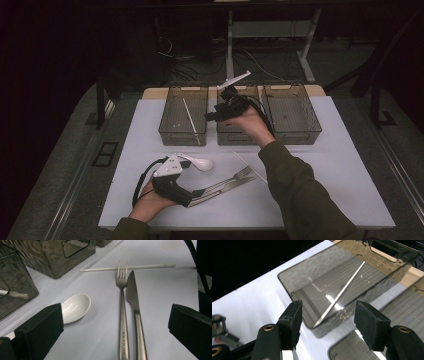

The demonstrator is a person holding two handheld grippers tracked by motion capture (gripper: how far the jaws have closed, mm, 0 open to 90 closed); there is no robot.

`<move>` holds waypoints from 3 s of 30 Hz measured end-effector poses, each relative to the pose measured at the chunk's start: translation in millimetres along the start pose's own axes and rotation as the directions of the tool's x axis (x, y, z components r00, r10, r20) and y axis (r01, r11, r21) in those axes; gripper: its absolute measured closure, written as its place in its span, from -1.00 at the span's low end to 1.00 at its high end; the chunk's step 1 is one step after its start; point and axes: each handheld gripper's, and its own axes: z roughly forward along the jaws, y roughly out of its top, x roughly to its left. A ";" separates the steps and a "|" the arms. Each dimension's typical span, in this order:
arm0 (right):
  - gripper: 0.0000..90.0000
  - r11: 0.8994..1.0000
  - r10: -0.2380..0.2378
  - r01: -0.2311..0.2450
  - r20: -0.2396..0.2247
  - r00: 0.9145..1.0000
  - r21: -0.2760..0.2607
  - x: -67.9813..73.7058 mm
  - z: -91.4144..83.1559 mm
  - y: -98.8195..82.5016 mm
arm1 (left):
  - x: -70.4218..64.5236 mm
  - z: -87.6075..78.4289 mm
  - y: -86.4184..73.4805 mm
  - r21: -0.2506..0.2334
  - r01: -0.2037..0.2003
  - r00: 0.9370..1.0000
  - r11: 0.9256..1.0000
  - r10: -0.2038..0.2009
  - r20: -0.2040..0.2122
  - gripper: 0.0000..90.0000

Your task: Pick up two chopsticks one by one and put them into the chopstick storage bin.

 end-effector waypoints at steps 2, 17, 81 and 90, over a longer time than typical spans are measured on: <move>-0.14 1.000 -0.008 0.008 0.002 1.000 -0.002 0.1 -6.8 -5.8 | -0.3 -0.4 0.1 0.001 0.005 1.000 1.000 -0.005 -0.002 -1.00; -0.16 0.998 -0.025 0.025 -0.003 1.000 -0.053 -2.1 -54.0 -47.2 | 1.1 -0.7 -1.2 -0.005 0.022 1.000 1.000 -0.022 -0.003 -1.00; 0.76 0.969 0.004 -0.029 0.101 0.995 0.244 34.6 -105.7 -243.2 | 0.6 -1.6 -1.4 0.009 0.019 1.000 1.000 -0.019 -0.006 -1.00; 0.83 0.963 0.001 -0.038 0.138 0.990 0.265 35.8 -104.6 -242.5 | 0.4 -1.6 -1.3 0.005 0.020 1.000 1.000 -0.020 -0.007 -1.00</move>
